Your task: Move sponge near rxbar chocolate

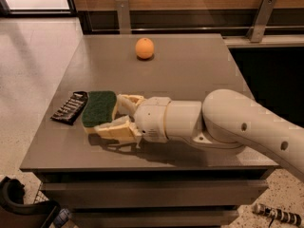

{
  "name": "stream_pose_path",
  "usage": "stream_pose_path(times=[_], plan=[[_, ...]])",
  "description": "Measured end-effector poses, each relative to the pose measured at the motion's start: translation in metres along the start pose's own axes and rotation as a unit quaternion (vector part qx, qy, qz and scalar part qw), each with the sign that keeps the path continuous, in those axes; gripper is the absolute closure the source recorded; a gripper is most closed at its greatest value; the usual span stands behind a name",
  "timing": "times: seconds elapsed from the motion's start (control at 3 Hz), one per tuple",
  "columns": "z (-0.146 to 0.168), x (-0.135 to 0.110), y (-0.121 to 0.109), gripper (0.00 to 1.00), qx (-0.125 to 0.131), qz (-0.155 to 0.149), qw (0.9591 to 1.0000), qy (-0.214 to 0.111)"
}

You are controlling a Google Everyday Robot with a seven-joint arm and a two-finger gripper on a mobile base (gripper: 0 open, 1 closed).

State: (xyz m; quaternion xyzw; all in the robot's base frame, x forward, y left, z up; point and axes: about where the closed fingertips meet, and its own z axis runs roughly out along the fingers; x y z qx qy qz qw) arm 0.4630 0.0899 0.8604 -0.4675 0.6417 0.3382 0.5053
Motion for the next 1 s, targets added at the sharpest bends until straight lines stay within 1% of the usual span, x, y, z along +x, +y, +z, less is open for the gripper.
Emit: stream_pose_path(times=[0.33, 0.67, 1.0], plan=[[0.0016, -0.0014, 0.0020, 0.25, -0.002, -0.002, 1.0000, 0.000], [0.0031, -0.0027, 0.0040, 0.00, -0.004, -0.004, 1.0000, 0.001], [0.0031, -0.0027, 0.0040, 0.00, -0.004, -0.004, 1.0000, 0.001]])
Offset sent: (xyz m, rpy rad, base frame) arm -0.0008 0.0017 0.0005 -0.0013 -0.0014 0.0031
